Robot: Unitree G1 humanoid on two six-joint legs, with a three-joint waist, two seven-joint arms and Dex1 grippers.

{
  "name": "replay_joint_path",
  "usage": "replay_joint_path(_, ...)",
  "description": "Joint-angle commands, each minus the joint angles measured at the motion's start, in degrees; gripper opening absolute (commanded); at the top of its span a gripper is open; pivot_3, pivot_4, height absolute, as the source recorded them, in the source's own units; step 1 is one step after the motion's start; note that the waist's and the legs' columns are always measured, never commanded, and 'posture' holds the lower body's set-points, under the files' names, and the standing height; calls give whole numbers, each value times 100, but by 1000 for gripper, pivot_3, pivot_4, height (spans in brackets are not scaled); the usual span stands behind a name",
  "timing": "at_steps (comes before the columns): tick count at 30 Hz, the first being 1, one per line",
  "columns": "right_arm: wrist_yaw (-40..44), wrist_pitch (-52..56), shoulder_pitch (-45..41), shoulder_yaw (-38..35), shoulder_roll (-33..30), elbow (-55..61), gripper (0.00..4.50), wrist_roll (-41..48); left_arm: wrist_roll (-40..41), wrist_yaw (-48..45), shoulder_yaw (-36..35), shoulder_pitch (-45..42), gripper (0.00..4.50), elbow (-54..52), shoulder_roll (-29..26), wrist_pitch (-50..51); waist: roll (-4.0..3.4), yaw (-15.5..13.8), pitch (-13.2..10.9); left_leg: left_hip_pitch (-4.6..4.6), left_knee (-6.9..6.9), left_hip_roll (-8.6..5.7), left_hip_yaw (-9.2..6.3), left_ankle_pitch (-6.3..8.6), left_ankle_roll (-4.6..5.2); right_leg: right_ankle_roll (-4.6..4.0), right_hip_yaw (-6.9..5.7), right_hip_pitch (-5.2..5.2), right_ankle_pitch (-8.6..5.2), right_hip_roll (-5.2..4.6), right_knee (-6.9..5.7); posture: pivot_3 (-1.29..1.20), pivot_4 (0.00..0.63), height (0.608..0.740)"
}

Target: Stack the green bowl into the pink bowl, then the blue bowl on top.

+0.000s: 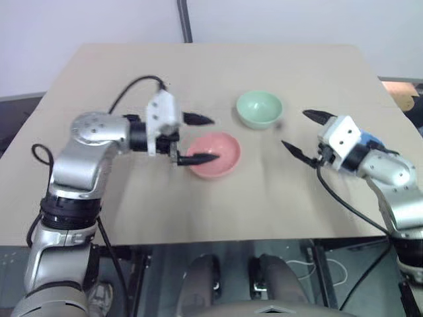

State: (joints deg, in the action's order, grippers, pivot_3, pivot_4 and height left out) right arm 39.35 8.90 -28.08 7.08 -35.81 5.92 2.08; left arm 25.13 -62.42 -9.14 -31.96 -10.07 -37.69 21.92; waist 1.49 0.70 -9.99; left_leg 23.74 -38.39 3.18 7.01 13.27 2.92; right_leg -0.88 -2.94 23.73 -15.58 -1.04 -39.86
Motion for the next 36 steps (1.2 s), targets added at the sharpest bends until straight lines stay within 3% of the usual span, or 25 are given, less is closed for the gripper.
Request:
replay_joint_path(1,80,-734,-703,412,58,-1221,4500,-598,551,-313,-387,237,4317,-161,-266,112,3,10,0,0,-1,0,1,0,0,-1,0,0,1,2,0,0,150,740)
replay_joint_path(7,204,-1804,-2099,1029,534,-3712,4500,-1258,1085,-324,-804,789,4437,-286,-495,346,1,21,-3,4,5,-1,5,0,-1,-24,2,6,12,1,3,0,150,740)
replay_joint_path(16,314,-3003,-3019,1350,938,-5685,4500,-1737,1580,46,-1305,1664,4437,-777,-602,615,0,27,-3,4,9,0,4,0,-2,-26,1,6,13,-6,3,0,150,740)
replay_joint_path(17,333,-3065,-3068,1351,973,-5817,3830,-1764,1631,65,-1317,1737,4500,-848,-605,635,0,21,-3,2,9,0,5,0,-2,-26,1,6,13,-7,2,0,150,740)
replay_joint_path(18,326,-3125,-3116,1355,1009,-5933,3830,-1791,1685,103,-1338,1803,4500,-911,-592,648,0,22,-3,1,8,0,4,0,-2,-27,-1,5,14,-8,0,0,150,740)
replay_joint_path(20,306,-3256,-3192,1379,1039,-6075,3152,-1855,1706,123,-1357,1930,4500,-984,-585,584,-1,32,-3,1,8,0,5,0,-2,-27,-1,5,14,-9,0,0,150,740)
replay_joint_path(21,285,-3317,-3226,1387,1043,-6121,3105,-1880,1719,143,-1361,1966,4500,-1011,-586,567,-1,35,-3,0,8,0,6,0,-2,-27,0,4,14,-10,0,0,150,740)
replay_joint_path(27,-44,-3573,-3417,1393,1065,-6310,23,-2117,1719,197,-1354,2066,4500,-955,-575,457,-2,41,-3,0,8,1,6,0,-2,-29,-1,5,15,-9,-2,0,150,740)
replay_joint_path(32,-143,-3701,-3526,1303,1008,-6229,23,-2156,1579,310,-1251,2046,4500,-779,-426,223,-2,38,-4,1,9,1,5,0,-2,-29,-1,5,15,-11,-1,0,150,740)
replay_joint_path(36,721,-3516,-3348,935,862,-5027,23,-1329,1413,423,-1201,1951,4500,-489,-339,13,-4,37,-5,2,9,1,5,0,-2,-29,-1,6,15,-10,-1,0,150,740)
